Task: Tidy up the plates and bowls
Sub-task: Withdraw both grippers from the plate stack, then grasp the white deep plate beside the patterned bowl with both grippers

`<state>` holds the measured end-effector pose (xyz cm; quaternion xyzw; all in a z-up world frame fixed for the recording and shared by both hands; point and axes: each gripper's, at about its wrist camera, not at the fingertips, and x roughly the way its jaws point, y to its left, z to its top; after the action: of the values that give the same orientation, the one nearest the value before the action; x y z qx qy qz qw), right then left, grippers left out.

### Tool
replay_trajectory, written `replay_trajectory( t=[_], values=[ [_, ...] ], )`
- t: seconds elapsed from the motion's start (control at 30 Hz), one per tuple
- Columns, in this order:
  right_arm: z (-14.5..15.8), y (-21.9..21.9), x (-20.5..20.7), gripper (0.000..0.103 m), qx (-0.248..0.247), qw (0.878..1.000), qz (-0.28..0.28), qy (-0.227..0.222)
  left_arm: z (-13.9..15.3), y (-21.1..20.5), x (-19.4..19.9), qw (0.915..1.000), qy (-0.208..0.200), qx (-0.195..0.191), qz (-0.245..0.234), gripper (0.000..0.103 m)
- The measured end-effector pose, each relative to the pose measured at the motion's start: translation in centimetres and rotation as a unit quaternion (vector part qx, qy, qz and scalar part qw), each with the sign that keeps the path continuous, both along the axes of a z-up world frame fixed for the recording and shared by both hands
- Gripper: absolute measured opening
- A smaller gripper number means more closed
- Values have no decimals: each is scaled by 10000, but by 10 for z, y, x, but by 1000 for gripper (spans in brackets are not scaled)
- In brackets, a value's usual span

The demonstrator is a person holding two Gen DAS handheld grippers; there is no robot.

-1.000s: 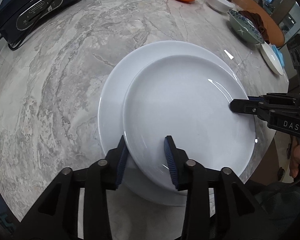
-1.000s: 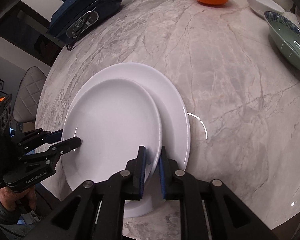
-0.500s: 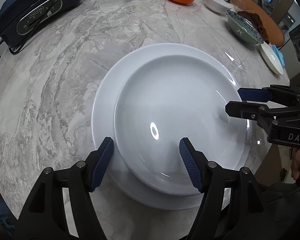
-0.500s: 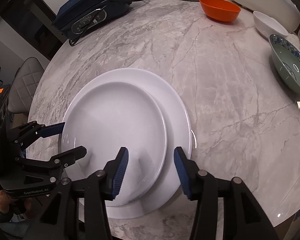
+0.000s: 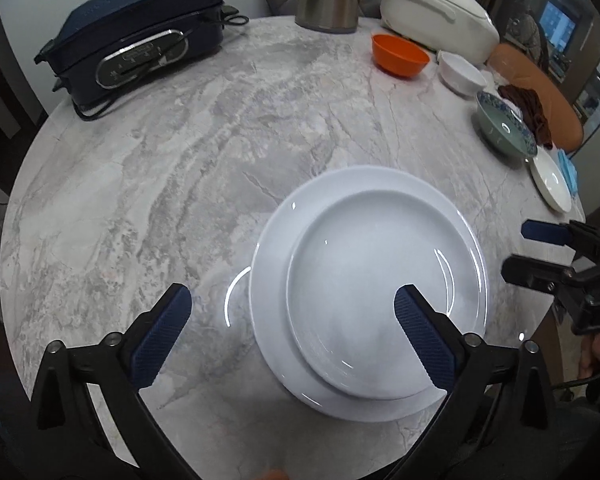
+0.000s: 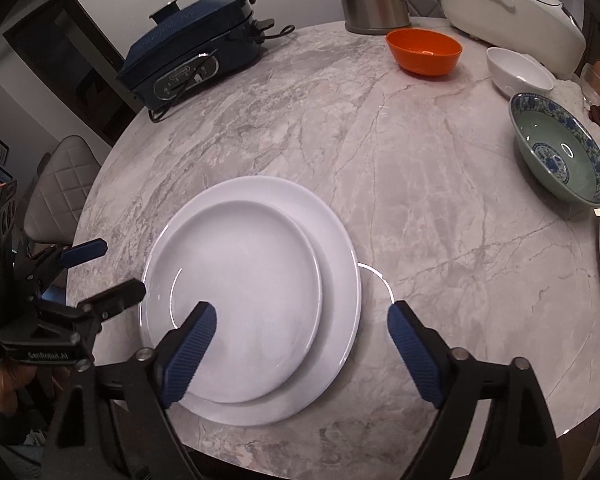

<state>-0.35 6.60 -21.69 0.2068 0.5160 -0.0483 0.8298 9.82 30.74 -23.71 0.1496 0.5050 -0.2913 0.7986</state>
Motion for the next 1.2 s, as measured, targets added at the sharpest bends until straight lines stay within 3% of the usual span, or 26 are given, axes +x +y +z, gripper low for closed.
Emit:
replay_trajectory(
  t=[0.03,0.13,0.33,0.4,0.53,0.73,0.8,0.97,1.03,1.1,1.2],
  values=[
    [4,-4,-3,102,-3,10000,8,-6,9,0,0,9998,-160,-83,64,103],
    [14,-17,-15,103,17,10000,-30,-58,37,-4,-3,9972,-607,-413,162,103],
    [33,-76,-49,103,450,9971,-443,-420,69,-58,-17,9976,-299,-617,-70,103],
    [37,-106,-64,103,606,9946,-651,-535,72,-88,-29,9979,-75,-608,-222,103],
    [43,-180,-102,103,934,9878,-993,-751,76,-149,-52,9978,-1,-612,-241,103],
    [37,-313,-153,95,1554,9777,-1173,-790,51,-264,-87,9951,720,-682,54,102],
    [31,-353,-163,95,1645,9773,-1107,-741,36,-306,-104,9953,795,-557,-21,102],
    [7,-423,-163,82,1790,9805,-714,-389,-4,-387,-141,9923,1143,-425,-228,100],
    [-7,-437,-161,80,1889,9804,-505,-229,-22,-411,-148,9896,1353,-391,-282,93],
    [-23,-451,-157,73,2083,9771,-417,-131,-33,-430,-150,9881,1462,-419,-206,76],
    [-40,-460,-149,69,2351,9715,-280,-63,-47,-452,-148,9869,1555,-400,-143,74]
  ],
)
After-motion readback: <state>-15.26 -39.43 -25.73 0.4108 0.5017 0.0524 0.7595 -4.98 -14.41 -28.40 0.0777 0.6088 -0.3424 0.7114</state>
